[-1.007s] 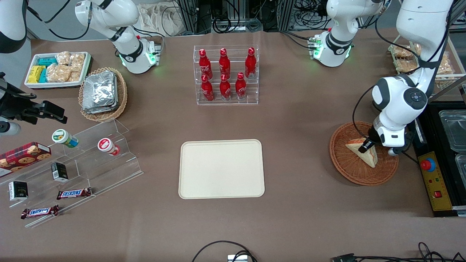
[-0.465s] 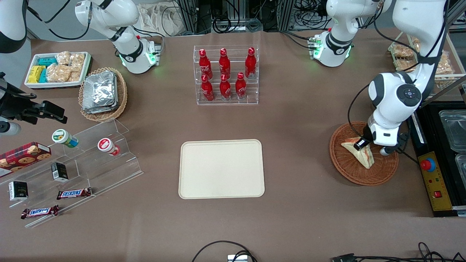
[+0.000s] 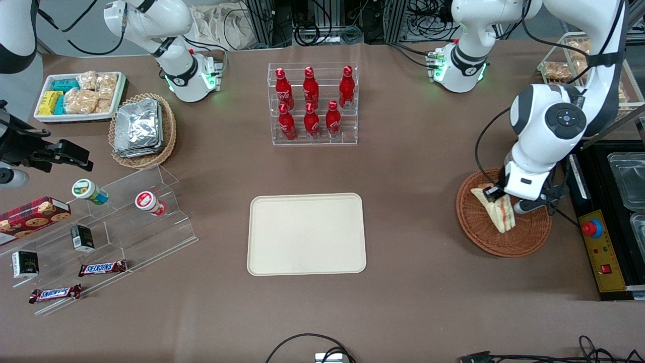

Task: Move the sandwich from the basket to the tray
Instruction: 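Lift the sandwich and carry it with the left gripper to the tray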

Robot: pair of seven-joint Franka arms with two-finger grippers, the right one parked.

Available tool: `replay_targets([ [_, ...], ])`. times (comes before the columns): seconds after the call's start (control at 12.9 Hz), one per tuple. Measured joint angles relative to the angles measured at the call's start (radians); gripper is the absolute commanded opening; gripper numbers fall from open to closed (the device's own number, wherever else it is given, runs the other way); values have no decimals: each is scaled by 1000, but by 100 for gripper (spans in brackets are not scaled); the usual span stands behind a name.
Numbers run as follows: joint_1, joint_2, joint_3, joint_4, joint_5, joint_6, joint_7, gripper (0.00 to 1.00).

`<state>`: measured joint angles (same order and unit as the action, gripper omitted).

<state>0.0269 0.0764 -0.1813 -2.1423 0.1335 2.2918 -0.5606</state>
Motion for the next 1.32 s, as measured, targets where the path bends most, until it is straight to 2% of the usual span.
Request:
replay_targets([
  [0.54,-14,113,-225,280,0,-160,10,12],
  [0.7,-61,177,-254,394,3,-224,-17,12],
  [1.32,-326,546,-256,740,209,-256,-214,12],
])
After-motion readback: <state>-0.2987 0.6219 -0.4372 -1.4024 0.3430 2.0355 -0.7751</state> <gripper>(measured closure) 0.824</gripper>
